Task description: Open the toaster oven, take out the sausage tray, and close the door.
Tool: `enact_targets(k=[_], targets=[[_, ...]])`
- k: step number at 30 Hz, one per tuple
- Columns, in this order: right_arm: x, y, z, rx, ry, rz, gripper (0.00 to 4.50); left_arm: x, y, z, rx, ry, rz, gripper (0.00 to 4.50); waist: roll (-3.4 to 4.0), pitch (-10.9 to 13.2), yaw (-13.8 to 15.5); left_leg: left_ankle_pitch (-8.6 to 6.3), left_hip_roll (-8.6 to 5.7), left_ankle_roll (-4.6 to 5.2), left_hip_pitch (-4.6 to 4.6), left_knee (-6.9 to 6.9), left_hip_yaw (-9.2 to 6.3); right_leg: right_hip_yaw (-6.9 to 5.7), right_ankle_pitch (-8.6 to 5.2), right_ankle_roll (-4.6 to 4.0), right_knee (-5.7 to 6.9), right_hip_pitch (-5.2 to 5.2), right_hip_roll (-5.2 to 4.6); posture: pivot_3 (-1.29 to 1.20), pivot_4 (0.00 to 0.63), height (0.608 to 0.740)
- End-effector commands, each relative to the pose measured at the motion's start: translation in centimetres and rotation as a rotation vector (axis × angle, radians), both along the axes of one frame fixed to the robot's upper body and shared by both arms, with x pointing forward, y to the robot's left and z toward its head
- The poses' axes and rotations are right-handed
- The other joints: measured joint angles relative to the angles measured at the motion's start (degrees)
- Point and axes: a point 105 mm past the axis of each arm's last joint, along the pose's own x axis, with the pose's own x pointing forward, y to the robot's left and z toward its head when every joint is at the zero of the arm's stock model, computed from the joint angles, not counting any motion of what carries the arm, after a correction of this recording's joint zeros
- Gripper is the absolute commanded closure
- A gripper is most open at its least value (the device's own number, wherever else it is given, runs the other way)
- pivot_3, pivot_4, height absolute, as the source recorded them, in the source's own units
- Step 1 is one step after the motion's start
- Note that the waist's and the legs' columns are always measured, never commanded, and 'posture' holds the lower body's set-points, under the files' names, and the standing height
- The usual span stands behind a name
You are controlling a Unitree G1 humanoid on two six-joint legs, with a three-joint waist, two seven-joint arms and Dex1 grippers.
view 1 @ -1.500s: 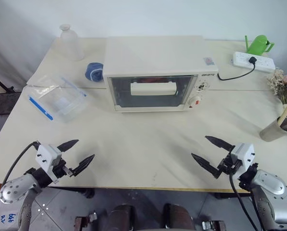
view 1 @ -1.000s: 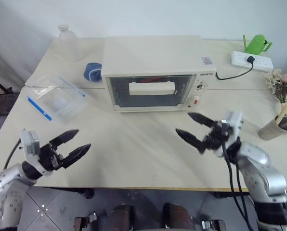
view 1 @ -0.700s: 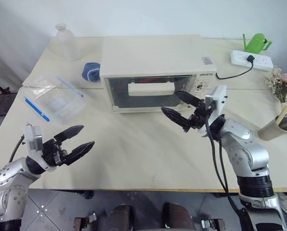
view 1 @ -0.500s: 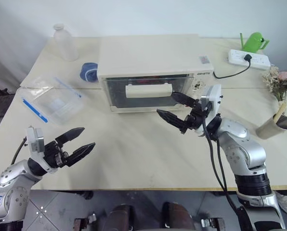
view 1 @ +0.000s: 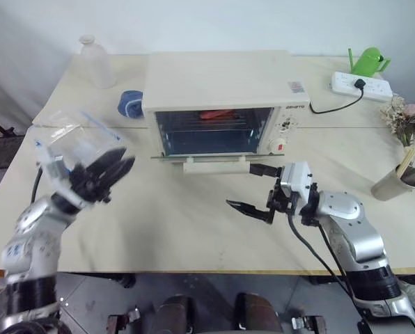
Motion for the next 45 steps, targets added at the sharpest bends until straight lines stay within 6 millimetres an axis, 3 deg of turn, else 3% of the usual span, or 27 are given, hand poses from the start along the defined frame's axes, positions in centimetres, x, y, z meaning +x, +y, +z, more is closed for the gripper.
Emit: enact_targets(k=[1,3,4,10,18,22,25,30,33,35,41,45], targets=[[-0.7,0.6,0.8,0.011,-0.071,0.037,0.00,1.2,-2.3,-0.1,0.009,-0.006,-0.018,3.81,-0.03,0.0,-0.2,-0.03,-0.01,0.04,0.00,0.00,0.03,-0.01,0.00,0.00,-0.01,-0.02,-0.01,0.00,0.150,0.740],[-0.8,0.6,0.6,0.010,-0.069,0.028,0.00,1.7,-3.6,-0.2,0.006,0.010,-0.048,4.40,-0.04,0.0,-0.7,-0.13,0.00,0.05,0.00,-0.04,0.05,-0.04,0.00,0.01,0.04,-0.09,0.00,0.00,0.150,0.740],[-0.8,0.5,0.5,0.008,-0.069,0.022,0.00,1.8,-4.2,-0.5,0.025,0.018,-0.064,4.48,-0.04,0.0,-0.8,-0.17,0.03,0.04,0.00,-0.07,0.06,-0.11,0.00,0.01,0.06,-0.12,0.01,0.00,0.150,0.740],[-1.4,-1.1,-0.8,-0.019,-0.056,-0.061,0.00,1.2,-4.9,-2.9,0.142,0.072,-0.146,4.48,-0.05,0.0,-0.5,-0.22,0.04,0.06,0.00,0.02,0.00,-0.31,0.00,0.01,0.10,-0.05,-0.03,0.00,0.150,0.740],[-3.3,-7.8,-4.6,-0.107,0.022,-0.347,0.00,0.1,-4.9,-6.5,0.314,0.140,-0.173,4.48,-0.05,0.0,0.8,-0.24,0.02,0.10,0.01,0.10,0.06,-0.26,0.00,0.01,-0.08,0.07,-0.05,0.00,0.150,0.740],[-2.8,-9.8,-3.6,-0.139,-0.029,-0.459,0.00,0.0,-4.8,-7.8,0.352,0.157,-0.135,4.48,-0.06,0.0,0.7,-0.23,0.07,0.13,0.03,0.14,0.25,-0.17,0.00,0.01,-0.17,0.08,-0.05,0.00,0.150,0.740],[-2.1,-10.0,-2.5,-0.143,-0.078,-0.486,0.00,0.0,-4.7,-8.2,0.351,0.155,-0.112,4.48,-0.06,0.0,0.3,-0.22,0.11,0.14,0.14,0.13,0.37,-0.05,0.00,0.00,-0.11,0.08,-0.03,0.00,0.150,0.740],[0.5,-6.4,0.2,-0.162,-0.194,-0.444,0.00,-0.6,-4.5,-8.3,0.343,0.141,-0.095,4.48,-0.06,0.0,-0.1,-0.22,0.12,0.13,0.13,0.13,0.37,-0.02,0.00,-0.01,-0.08,0.03,-0.04,0.00,0.150,0.740],[2.9,-1.7,0.8,-0.196,-0.223,-0.422,0.00,-1.4,-3.3,-8.3,0.317,0.161,-0.052,4.48,-0.06,0.0,-1.0,-0.23,0.17,0.11,0.12,0.11,0.33,-0.05,0.00,-0.01,0.01,-0.03,-0.03,0.00,0.150,0.740],[4.1,1.2,1.4,-0.195,-0.288,-0.399,0.00,-1.7,-2.3,-7.9,0.294,0.155,0.017,4.10,-0.06,0.0,-1.4,-0.24,0.18,0.09,0.10,0.10,0.37,-0.06,-0.02,-0.04,0.06,-0.12,-0.03,0.00,0.150,0.740],[7.9,5.9,1.7,-0.298,-0.474,-0.471,0.00,-3.9,-0.3,-6.1,0.230,0.058,0.116,2.48,-0.09,0.0,-0.8,-0.27,0.05,0.09,0.03,0.11,0.14,-0.17,-0.03,-0.05,0.21,-0.15,-0.16,0.00,0.150,0.740],[9.9,7.4,1.6,-0.377,-0.572,-0.515,0.00,-5.0,0.9,-5.4,0.211,0.015,0.181,1.32,-0.10,0.0,-1.7,-0.29,0.04,0.09,-0.01,0.12,0.08,-0.19,-0.03,-0.05,0.21,-0.16,-0.15,0.00,0.150,0.740]])
